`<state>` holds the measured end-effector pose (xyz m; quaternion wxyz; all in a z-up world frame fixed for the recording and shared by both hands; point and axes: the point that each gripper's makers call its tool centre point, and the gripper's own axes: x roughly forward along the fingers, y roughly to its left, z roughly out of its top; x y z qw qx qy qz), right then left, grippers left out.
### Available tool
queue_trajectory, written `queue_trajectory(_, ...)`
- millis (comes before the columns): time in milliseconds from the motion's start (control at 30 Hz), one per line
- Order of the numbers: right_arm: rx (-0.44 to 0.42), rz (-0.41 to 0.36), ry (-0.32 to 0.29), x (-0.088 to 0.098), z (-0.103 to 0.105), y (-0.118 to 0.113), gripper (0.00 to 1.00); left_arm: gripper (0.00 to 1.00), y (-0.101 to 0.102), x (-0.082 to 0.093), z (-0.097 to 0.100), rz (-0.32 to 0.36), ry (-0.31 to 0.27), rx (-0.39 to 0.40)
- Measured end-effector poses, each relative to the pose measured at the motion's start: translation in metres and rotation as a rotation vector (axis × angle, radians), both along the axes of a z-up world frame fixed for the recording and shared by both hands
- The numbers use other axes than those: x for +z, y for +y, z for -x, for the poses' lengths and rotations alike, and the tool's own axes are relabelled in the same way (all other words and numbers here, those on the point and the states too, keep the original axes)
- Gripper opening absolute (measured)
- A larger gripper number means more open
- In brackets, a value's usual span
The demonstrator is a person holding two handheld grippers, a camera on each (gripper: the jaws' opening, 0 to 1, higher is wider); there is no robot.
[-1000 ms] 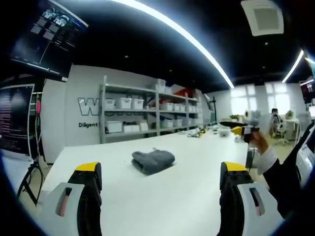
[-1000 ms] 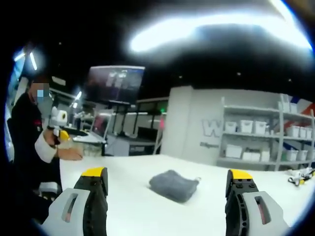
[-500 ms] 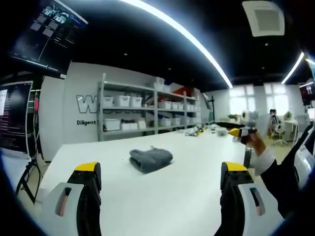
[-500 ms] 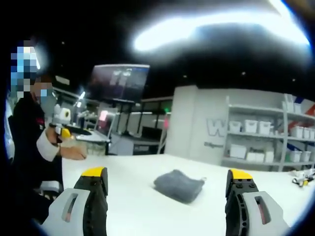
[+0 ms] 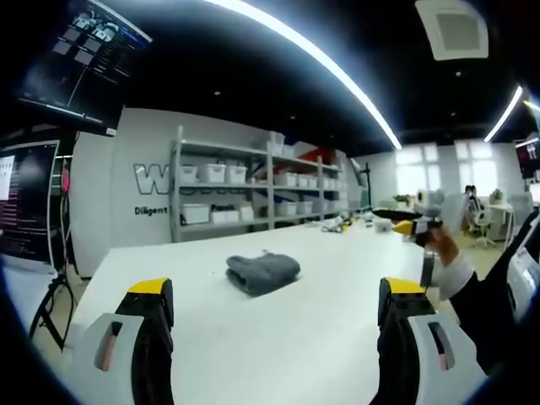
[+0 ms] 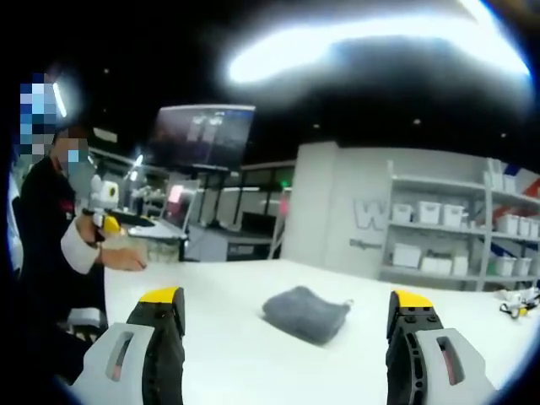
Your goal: Open the folded towel by lifting each exposed corner and separating the folded layers until the towel lies flat within the target outline without major curled edges
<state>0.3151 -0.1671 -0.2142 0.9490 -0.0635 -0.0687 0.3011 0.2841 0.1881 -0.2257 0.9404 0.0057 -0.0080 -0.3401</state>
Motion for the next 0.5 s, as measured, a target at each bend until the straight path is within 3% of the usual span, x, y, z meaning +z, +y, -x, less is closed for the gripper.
queue_trajectory(500, -0.008, 0.005, 0.0, -0.0031, -0.0081, -0.0001, 0.99, 1.0, 0.0006, -0.0012, -0.0025, -0.011, 0.003, 0.0)
